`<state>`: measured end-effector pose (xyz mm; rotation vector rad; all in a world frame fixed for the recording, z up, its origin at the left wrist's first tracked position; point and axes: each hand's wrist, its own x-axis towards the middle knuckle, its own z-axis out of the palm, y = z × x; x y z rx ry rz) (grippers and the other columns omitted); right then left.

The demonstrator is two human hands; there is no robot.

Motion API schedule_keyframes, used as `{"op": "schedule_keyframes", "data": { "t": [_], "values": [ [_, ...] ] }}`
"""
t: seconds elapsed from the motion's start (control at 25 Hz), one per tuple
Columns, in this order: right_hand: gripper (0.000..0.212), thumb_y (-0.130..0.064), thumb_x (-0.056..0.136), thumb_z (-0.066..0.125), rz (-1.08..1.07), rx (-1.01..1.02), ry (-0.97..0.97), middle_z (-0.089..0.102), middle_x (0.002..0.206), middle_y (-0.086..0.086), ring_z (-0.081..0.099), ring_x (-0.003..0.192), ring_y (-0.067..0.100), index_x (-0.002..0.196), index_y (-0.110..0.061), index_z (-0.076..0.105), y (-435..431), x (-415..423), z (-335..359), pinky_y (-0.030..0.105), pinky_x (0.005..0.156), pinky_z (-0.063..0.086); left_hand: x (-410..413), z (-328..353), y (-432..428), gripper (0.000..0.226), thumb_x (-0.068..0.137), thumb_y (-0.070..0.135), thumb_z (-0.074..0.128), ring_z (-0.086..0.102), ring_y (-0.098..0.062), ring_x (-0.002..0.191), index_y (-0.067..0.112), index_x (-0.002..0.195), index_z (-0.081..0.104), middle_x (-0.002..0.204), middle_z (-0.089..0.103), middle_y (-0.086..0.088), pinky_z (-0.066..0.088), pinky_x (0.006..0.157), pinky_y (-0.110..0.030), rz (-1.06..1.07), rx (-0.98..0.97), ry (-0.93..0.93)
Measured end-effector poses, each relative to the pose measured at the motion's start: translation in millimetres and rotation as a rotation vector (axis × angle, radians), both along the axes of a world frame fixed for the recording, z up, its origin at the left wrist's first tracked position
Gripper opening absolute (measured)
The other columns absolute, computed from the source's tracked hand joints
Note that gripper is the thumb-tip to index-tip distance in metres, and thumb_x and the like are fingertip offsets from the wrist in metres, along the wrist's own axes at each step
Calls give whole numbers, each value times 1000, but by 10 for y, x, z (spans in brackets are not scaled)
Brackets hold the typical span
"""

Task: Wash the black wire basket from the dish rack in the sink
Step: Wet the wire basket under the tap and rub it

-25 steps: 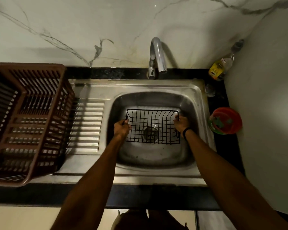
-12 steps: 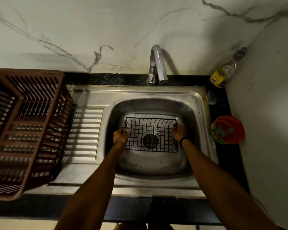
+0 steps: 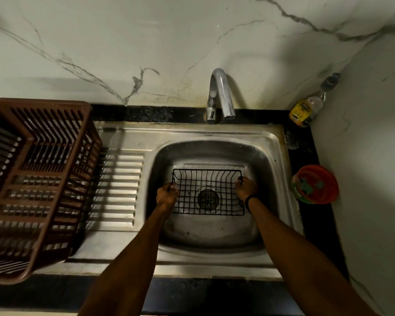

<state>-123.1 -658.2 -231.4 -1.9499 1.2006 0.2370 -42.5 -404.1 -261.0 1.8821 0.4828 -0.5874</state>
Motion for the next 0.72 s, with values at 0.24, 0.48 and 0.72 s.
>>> {"op": "schedule_keyframes", "data": {
  "t": [0.24,0.48,0.72],
  "values": [
    [28,-20,103,46,-14,13,-29,61,125,16,57,116,33,122,-7,62,37,-52,-59,43,99,48,-24,-5,89,24,103,10,53,62,-27,81,4,121,68,90,67,-14,58,77,-42,-55,-2,-4],
    [25,-19,102,46,-83,34,-41,64,121,11,59,111,29,121,-14,62,93,-83,-43,43,97,50,-5,-4,107,29,102,11,53,62,-23,75,8,127,68,92,68,-15,59,73,-40,-115,48,2],
    [50,-22,99,51,71,-98,39,58,132,16,56,120,32,146,-12,39,183,-85,190,42,99,49,-67,193,103,37,101,12,56,68,-33,98,5,137,58,122,68,-21,58,83,-33,-126,142,-44]
  ]
}}
